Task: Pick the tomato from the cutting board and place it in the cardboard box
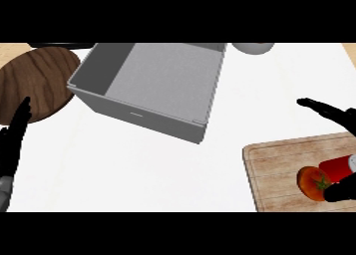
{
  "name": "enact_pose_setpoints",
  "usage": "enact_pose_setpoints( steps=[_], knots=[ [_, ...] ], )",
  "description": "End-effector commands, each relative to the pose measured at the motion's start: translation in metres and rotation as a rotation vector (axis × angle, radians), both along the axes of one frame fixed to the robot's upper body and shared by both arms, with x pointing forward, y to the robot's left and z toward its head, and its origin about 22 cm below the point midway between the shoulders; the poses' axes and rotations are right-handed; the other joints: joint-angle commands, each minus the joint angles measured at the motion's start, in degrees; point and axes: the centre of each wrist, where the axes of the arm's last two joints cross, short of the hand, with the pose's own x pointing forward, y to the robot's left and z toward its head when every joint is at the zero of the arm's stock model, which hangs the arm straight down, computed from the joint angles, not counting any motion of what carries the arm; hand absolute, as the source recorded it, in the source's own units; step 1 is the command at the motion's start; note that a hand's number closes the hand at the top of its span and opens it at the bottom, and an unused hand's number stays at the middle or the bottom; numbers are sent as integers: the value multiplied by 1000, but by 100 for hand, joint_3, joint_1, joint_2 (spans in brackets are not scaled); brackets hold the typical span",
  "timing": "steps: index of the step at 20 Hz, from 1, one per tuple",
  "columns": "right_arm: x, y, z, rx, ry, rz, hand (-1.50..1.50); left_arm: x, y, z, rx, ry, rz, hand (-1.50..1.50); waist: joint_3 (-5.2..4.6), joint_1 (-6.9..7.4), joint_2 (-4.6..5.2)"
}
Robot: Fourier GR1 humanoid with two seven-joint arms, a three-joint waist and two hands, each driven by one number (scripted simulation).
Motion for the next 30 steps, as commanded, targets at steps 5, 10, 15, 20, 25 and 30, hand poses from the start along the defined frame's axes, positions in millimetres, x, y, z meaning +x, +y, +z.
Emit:
enact_pose_setpoints(
  steps=[5, 10, 15, 20, 25, 30],
  knots=[
    [0, -19, 21, -351, -194, 248, -150, 5, -6, 0, 13, 6, -29, 0, -33, 111, -15],
    [-7, -31, -2, -619, -293, 306, -150, 15, 1, 7, 10, 8, -6, 0, -55, 108, -18],
    [3, -50, -27, -707, -313, 343, -150, 10, -14, -3, 25, 5, -20, 0, -66, 122, -49],
    [17, -35, -62, -746, -379, 336, -150, 12, -13, -18, 14, 41, 9, 0, -76, -24, -75],
    [24, -25, -77, -764, -386, 339, -150, 1, 9, 0, 21, 37, 2, 0, -75, 5, -101],
    [26, -39, -83, -779, -372, 369, -150, 7, -3, -15, 26, 12, 9, 0, -79, -56, -95]
  ],
)
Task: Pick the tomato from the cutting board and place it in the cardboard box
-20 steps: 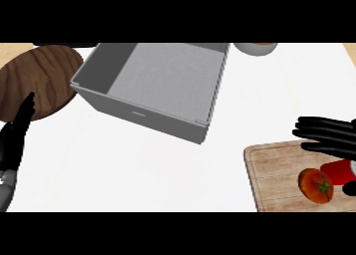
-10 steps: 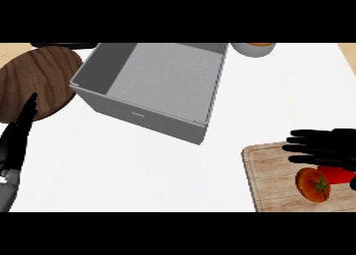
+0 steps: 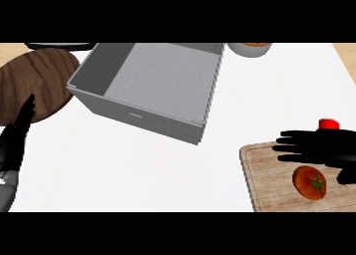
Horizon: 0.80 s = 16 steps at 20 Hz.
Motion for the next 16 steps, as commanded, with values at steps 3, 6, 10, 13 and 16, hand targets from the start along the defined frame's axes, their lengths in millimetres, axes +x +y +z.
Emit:
enact_pose_setpoints(
  steps=[3, 6, 10, 13, 16],
  knots=[
    [6, -11, -6, 54, 38, 157, -150, -10, 0, -12, 5, 2, 2, 0, 36, -28, 12],
    [-9, -13, 0, 76, 77, 201, -150, -9, -5, -3, 21, -2, 19, 0, 36, -88, -20],
    [-16, -18, -10, 98, 91, 242, -150, -14, 8, -6, 9, 9, 11, 0, 36, -57, 0],
    [-16, -6, -12, 100, 90, 252, -150, -5, 15, 9, 2, 5, 2, 0, 36, -51, 4],
    [-32, -7, -1, 57, 84, 261, -150, -17, 7, -4, 10, 14, 22, 0, 31, -107, -24]
  ],
)
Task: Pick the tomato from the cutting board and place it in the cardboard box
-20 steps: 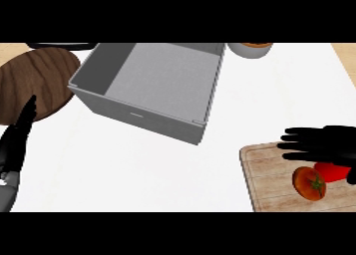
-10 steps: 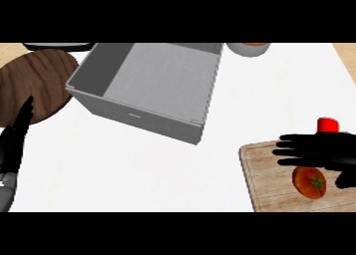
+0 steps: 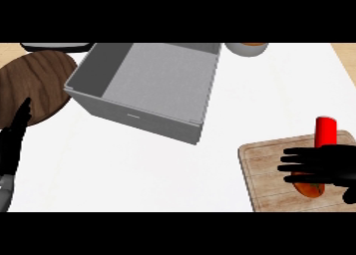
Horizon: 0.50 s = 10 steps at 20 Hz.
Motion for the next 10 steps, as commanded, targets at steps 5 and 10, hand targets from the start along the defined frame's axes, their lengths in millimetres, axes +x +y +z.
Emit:
enact_pose_setpoints(
  steps=[5, 10],
  knots=[
    [-6, -10, -22, -52, -12, 89, -150, -2, -7, 2, -5, -3, -21, 0, 1, 23, 5],
    [-12, 4, -39, -66, -31, 64, -150, -12, -10, -9, 4, -14, -2, 0, 0, 13, 1]
  ],
)
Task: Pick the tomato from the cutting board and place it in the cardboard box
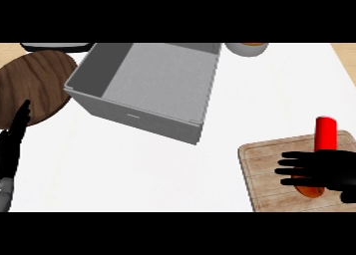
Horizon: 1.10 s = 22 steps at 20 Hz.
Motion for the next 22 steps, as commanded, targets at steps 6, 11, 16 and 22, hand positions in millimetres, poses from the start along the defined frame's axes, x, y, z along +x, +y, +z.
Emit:
enact_pose_setpoints(
  steps=[6, 11, 16, 22],
  knots=[
    [4, 37, -27, 212, -113, 81, 150, 12, 14, 19, 2, 5, 11, 0, 5, -24, 7],
    [2, 50, -39, 286, -186, 70, 150, 9, -15, 4, -18, 2, 9, 0, 10, -5, 6],
    [81, 58, 6, 261, -144, -441, 150, 11, -13, 8, 11, -25, -56, 0, 5, 363, 110],
    [139, 77, 52, 258, -270, -791, 150, 20, -13, 8, -15, -16, -86, 0, 4, 448, 146]
  ],
)
